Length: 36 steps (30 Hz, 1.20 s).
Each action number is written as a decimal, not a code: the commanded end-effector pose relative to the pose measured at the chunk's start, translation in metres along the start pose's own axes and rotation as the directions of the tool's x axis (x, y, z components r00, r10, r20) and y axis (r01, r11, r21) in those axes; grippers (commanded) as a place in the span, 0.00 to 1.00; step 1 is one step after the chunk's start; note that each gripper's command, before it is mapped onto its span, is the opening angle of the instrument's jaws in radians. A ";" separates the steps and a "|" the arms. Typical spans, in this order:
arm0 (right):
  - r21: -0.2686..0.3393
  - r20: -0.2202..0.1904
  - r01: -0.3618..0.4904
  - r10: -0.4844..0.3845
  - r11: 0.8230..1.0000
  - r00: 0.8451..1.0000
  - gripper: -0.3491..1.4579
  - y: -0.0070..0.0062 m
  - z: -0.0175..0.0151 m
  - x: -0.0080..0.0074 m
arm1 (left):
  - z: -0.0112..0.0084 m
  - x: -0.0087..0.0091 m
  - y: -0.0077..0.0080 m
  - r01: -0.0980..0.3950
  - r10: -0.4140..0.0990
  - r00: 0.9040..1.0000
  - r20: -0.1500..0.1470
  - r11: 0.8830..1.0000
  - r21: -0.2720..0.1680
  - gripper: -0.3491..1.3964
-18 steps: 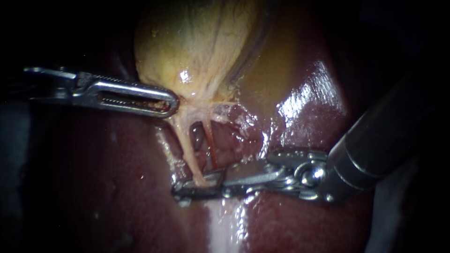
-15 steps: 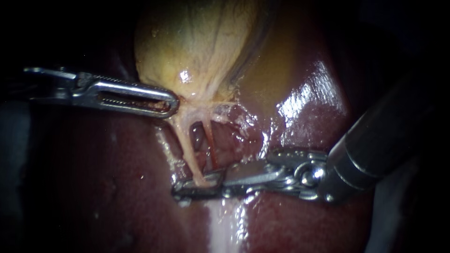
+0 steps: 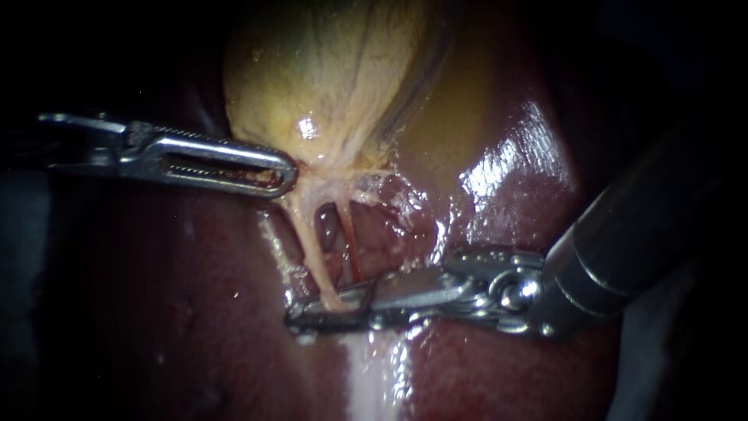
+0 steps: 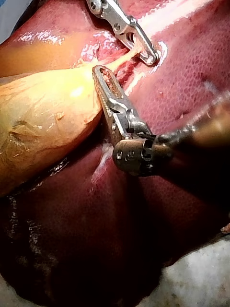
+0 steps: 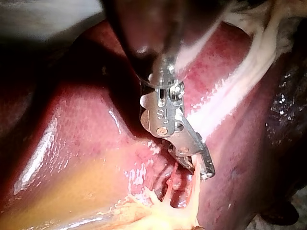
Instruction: Going back second clip left tube
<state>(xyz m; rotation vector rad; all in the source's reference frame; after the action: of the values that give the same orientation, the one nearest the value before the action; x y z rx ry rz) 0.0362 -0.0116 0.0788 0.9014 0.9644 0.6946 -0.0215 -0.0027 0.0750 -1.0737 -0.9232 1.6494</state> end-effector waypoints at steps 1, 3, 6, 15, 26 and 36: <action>-0.002 -0.011 0.018 -0.018 1.000 1.000 0.21 0.0000 0.0002 0.0001 | 0.0000 0.0000 0.0000 0.000 0.000 1.000 0.000 1.000 0.000 0.00; -0.002 -0.020 0.048 -0.048 0.999 0.999 0.33 0.0000 0.0005 0.0002 | 0.0000 0.0000 0.0000 0.000 0.000 1.000 0.000 1.000 0.000 0.00; -0.033 -0.037 0.088 -0.089 0.996 0.995 0.43 0.0001 0.0011 0.0006 | -0.0001 0.0000 0.0000 0.000 0.000 1.000 0.000 1.000 0.000 0.00; -0.074 -0.053 0.147 -0.151 0.986 0.987 0.47 0.0004 0.0014 0.0010 | -0.0001 -0.0002 0.0003 0.000 0.000 1.000 0.000 1.000 0.001 0.00; -0.068 -0.051 0.150 -0.154 0.986 0.987 0.47 -0.0001 -0.0001 0.0011 | -0.0002 -0.0002 0.0003 0.000 0.000 1.000 0.000 1.000 0.000 0.00; -0.055 -0.047 0.158 -0.161 0.986 0.986 0.47 -0.0009 -0.0030 0.0010 | -0.0003 -0.0002 0.0003 0.000 0.000 1.000 0.000 1.000 0.000 0.00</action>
<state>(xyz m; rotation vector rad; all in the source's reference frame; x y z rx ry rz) 0.0338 -0.0101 0.0766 0.7566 1.0478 0.6046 -0.0213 -0.0030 0.0747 -1.0732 -0.9224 1.6497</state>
